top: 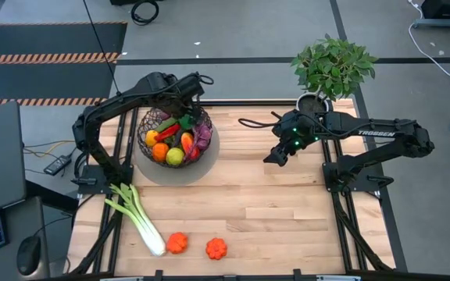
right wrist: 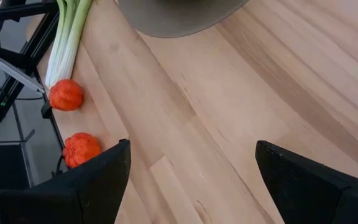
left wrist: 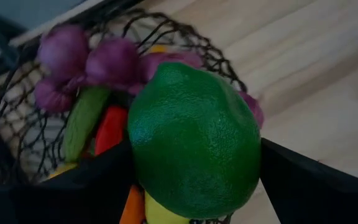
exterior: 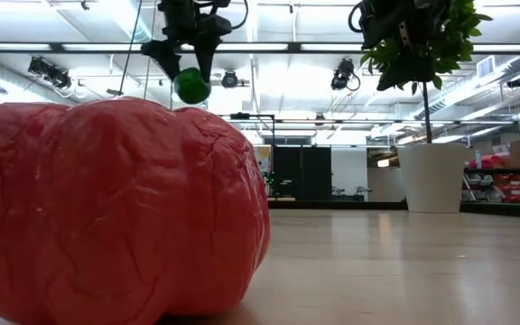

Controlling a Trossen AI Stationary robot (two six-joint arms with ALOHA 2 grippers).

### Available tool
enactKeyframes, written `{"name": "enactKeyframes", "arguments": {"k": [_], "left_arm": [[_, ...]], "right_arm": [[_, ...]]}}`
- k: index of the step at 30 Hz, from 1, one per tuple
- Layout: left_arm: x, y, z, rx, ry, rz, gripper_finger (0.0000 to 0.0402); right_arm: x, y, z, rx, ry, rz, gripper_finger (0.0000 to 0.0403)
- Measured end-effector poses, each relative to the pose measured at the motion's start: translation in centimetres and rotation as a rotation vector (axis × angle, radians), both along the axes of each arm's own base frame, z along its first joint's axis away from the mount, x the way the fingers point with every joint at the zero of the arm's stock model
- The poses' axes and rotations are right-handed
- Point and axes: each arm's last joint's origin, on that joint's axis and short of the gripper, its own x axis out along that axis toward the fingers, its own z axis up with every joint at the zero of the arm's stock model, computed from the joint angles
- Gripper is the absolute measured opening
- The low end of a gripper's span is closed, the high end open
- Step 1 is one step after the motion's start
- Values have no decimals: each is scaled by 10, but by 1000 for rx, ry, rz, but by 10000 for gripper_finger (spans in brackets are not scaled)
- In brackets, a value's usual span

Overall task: Build produce basket
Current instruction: Put the green lime into the black wire basket, then put the left orange pumpkin into the black wire basket

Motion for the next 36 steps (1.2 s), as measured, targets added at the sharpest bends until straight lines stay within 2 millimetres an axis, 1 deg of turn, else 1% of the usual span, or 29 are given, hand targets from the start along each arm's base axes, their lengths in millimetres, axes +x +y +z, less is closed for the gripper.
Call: {"name": "enactKeyframes", "arguments": {"k": [2, 4, 6, 9, 12, 15, 17, 19, 22, 25, 29, 33, 36], "left_arm": [[1, 1, 0, 13, 2, -52, 321], [0, 0, 0, 21, 30, -121, 333], [0, -2, -1, 25, 60, -173, 354], [0, -4, -2, 43, 94, -198, 391], [0, -6, -2, 51, 104, -206, 392], [-3, -7, -2, 55, 133, -162, 396], [-3, -6, -2, 58, 123, -128, 398], [-3, -8, -2, 26, 108, -86, 396], [-1, -16, -3, -54, 58, 18, 395], [4, -31, -3, -99, 28, 101, 394], [14, -63, -3, -124, -6, 121, 394], [24, -107, -2, -169, -68, 171, 394], [29, -144, -1, -216, -138, 192, 394]], "right_arm": [[0, 0, 0, 1, 1, 0, 348], [0, 0, 0, 4, 2, -3, 348], [0, 0, 0, 5, 3, -5, 348], [0, 0, 0, 4, 3, -6, 348], [0, 0, 0, 1, 3, -7, 348], [0, 0, 0, 1, 3, -6, 348], [0, 0, 0, 0, 3, -6, 348], [0, 0, 0, -1, 3, -6, 348], [0, 0, 0, -2, 4, -6, 348], [0, 0, 0, -3, 7, -1, 348], [-3, 4, -3, 0, 44, 49, 348], [-7, 10, -6, -20, 92, 108, 348], [-7, 13, -7, -37, 95, 143, 348]]}}
